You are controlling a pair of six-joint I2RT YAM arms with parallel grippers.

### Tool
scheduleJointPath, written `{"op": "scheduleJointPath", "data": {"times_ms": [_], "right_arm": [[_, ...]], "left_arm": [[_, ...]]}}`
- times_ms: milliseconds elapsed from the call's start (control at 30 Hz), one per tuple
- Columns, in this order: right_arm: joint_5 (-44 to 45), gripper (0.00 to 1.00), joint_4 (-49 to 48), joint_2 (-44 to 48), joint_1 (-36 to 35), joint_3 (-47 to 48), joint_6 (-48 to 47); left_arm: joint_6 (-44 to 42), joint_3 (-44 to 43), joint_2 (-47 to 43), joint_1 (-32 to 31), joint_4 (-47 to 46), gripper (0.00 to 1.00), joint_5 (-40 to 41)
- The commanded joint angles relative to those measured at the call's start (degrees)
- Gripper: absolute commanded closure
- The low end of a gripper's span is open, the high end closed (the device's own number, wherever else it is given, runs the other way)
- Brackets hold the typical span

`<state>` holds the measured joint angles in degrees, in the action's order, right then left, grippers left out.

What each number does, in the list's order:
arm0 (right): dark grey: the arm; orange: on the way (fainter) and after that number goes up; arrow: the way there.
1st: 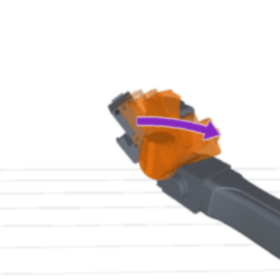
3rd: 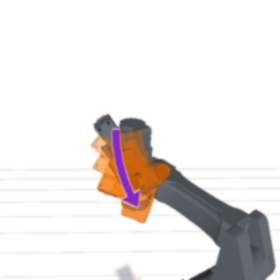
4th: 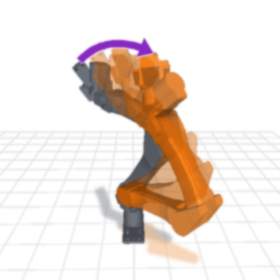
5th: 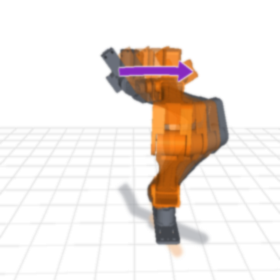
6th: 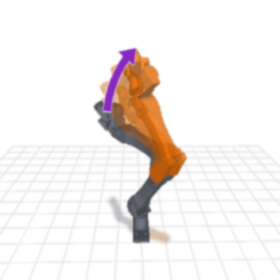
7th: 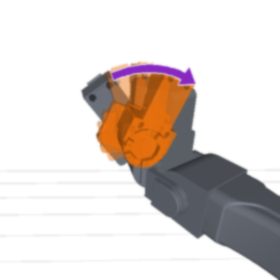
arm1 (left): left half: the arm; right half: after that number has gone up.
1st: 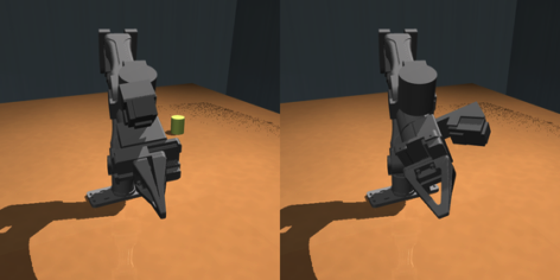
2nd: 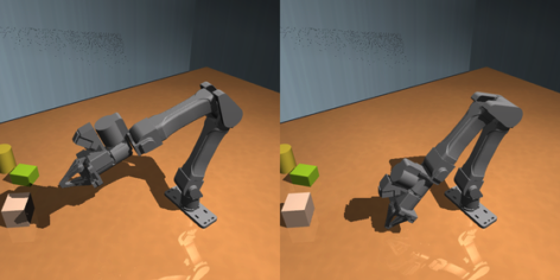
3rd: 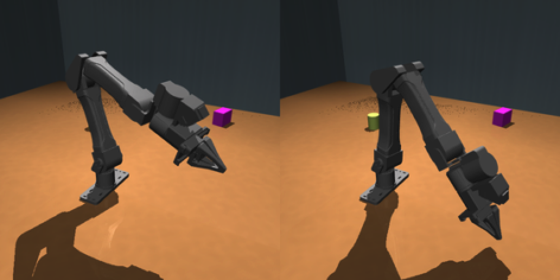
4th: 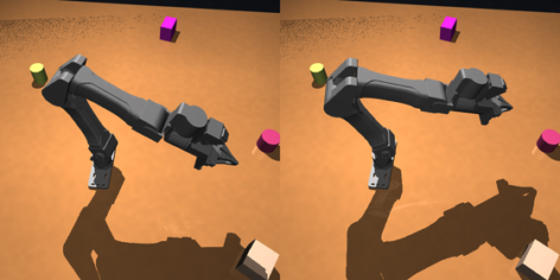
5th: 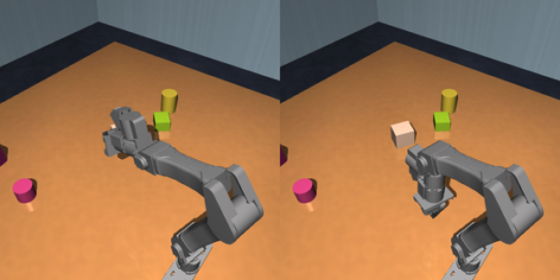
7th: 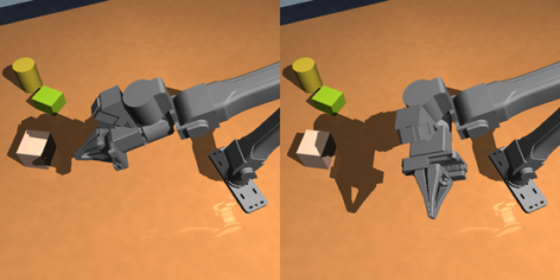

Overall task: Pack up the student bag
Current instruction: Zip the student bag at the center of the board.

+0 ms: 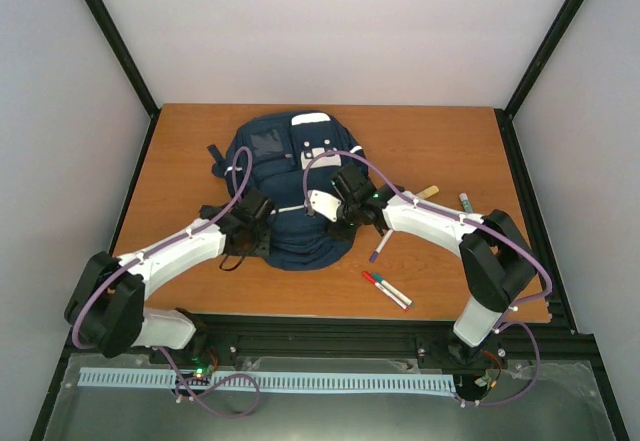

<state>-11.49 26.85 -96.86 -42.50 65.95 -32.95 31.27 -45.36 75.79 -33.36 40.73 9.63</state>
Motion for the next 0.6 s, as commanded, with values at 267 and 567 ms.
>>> {"op": "scheduleJointPath", "data": {"times_ms": [267,567], "right_arm": [[0.29,0.47,-1.55,-0.35,-0.57,-2.15,0.7],[0.48,0.47,-1.56,0.36,-0.62,-2.52,0.52]], "left_arm": [[0.26,-3.45,3.19,0.58,-0.6,0.61,1.74],[-1.45,-6.76,5.12,0.58,0.74,0.65,3.59]]}}
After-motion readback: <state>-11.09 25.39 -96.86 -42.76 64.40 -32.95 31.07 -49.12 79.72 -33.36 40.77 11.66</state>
